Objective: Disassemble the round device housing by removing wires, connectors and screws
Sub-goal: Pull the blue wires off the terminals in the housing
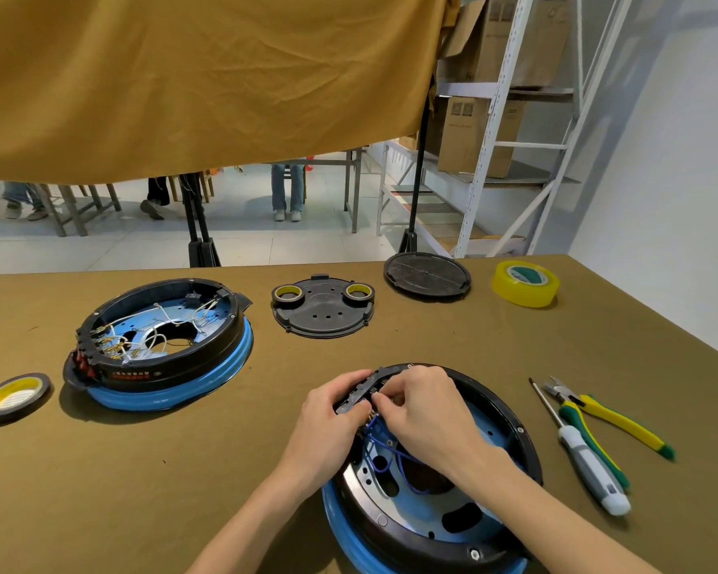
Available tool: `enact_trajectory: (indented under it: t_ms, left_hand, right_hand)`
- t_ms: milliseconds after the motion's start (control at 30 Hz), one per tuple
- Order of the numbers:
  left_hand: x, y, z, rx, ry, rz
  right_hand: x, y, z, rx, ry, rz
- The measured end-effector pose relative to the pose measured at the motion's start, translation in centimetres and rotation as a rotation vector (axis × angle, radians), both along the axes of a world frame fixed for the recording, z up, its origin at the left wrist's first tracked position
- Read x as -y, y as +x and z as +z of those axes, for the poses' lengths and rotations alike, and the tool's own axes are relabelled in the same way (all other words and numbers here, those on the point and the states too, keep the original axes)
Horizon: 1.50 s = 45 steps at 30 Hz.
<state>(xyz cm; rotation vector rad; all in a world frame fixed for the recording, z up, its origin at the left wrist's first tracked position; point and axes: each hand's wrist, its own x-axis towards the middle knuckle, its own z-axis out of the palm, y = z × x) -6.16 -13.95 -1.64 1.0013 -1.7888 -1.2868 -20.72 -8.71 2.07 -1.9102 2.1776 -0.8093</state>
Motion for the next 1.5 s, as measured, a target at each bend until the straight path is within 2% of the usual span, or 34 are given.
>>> enact_trajectory:
  t_ms: [900, 1200, 1367, 1500]
  left_hand:
    - [-0.4, 0.0, -0.1, -0.014, 0.004, -0.021]
    - [-0.4, 0.0, -0.3, -0.049, 0.031, -0.008]
    - [-0.8, 0.1, -0.5, -0.105, 0.035, -0.013]
    - [-1.1, 0.2, -0.5, -0.12, 0.014, -0.004]
  right_hand:
    - [-0.9, 0.0, -0.5, -0.029, -0.04, -0.017]
    - [-1.1, -0.5, -0.8, 0.042, -0.053, -0.037]
    - [-1.4, -0.5, -0.2, 0.099, -0.22, -0.011]
    - [-1.6, 0.2, -0.4, -0.016, -0.123, 0.063]
